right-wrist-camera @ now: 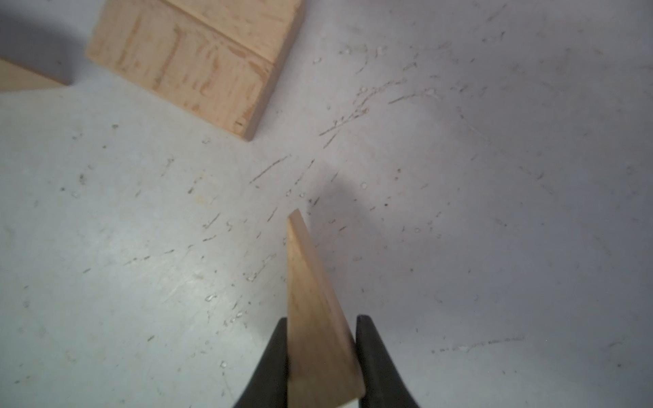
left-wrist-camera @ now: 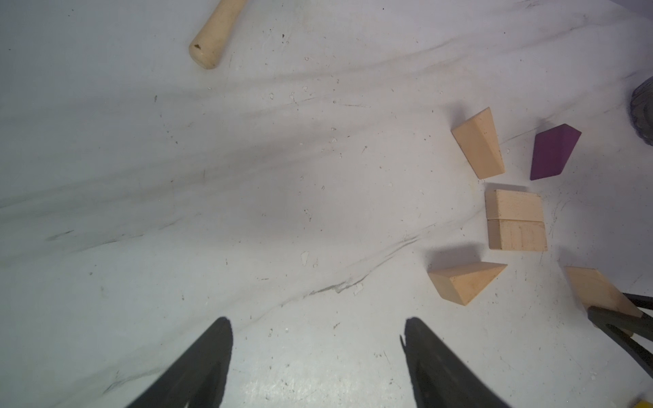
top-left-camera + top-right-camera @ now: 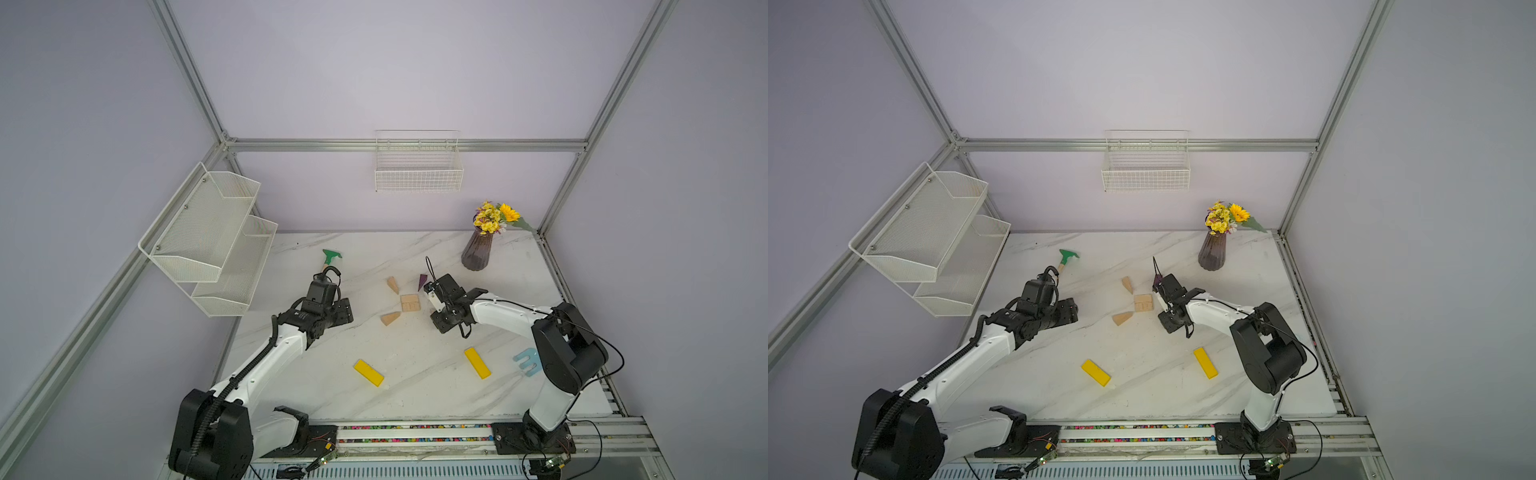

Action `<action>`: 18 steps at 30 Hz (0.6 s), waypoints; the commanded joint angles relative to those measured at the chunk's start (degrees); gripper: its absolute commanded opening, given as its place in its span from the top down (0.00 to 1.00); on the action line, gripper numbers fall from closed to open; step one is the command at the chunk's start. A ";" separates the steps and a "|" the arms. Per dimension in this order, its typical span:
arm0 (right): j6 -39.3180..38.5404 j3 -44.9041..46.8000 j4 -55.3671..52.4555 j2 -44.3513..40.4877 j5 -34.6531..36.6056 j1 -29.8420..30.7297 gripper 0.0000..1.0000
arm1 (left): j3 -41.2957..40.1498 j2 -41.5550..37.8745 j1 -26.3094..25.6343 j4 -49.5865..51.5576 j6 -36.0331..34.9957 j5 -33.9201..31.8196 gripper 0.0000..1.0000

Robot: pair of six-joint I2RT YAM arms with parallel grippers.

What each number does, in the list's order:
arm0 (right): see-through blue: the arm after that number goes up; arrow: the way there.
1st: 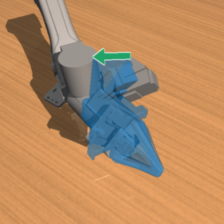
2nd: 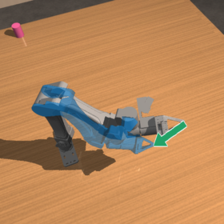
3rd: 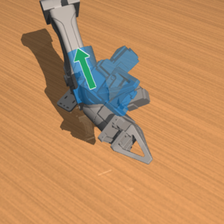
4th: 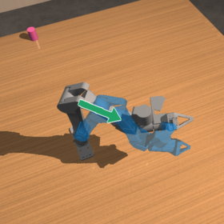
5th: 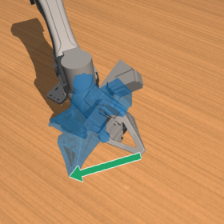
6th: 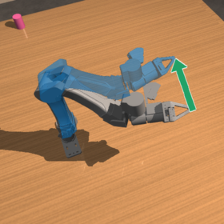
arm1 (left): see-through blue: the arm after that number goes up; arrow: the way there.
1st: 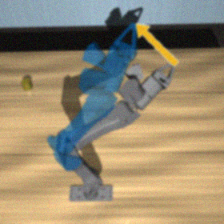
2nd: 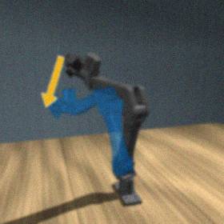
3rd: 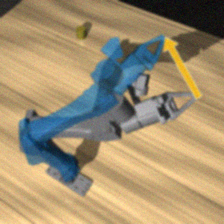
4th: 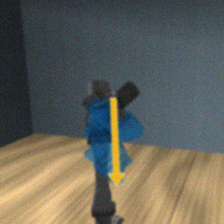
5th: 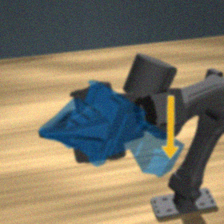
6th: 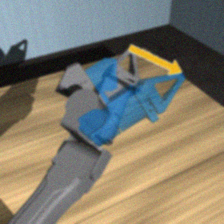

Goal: Assemble a small pinwheel with building blocks
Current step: Assemble the building block at the center of the board.

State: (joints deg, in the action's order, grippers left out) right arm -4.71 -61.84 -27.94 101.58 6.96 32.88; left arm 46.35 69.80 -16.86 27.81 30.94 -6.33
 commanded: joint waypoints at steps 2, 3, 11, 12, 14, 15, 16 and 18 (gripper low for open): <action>-2.76 -1.31 2.09 2.33 0.18 0.16 0.75 | 3.08 1.92 0.51 -2.36 1.49 1.12 0.22; -2.76 -1.68 1.96 2.88 0.73 -0.04 0.73 | 3.67 2.67 0.53 -2.28 1.45 1.29 0.22; -1.64 -2.11 2.01 3.99 2.05 -2.51 0.43 | 6.80 6.82 0.50 -2.24 1.08 2.97 0.22; -1.36 -1.84 1.98 3.66 2.26 -2.81 0.42 | 6.99 7.16 0.49 -2.30 1.03 3.07 0.22; -0.79 -1.38 1.64 3.07 2.29 -3.58 0.41 | 7.26 7.45 0.51 -2.28 1.04 3.25 0.21; -0.52 -1.14 1.51 2.75 2.22 -3.94 0.41 | 7.35 7.61 0.51 -2.33 1.02 3.33 0.21; -0.40 -0.89 1.45 2.43 2.25 -4.18 0.41 | 7.35 7.70 0.49 -2.45 1.05 3.38 0.21; 0.03 -0.57 1.35 1.89 2.01 -4.56 0.41 | 7.44 7.92 0.47 -2.51 1.05 3.51 0.21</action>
State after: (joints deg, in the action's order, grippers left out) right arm -6.04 -63.33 -26.13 104.27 8.16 29.08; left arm 52.12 77.80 -16.84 27.05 30.96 -3.25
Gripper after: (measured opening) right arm 0.592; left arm 0.788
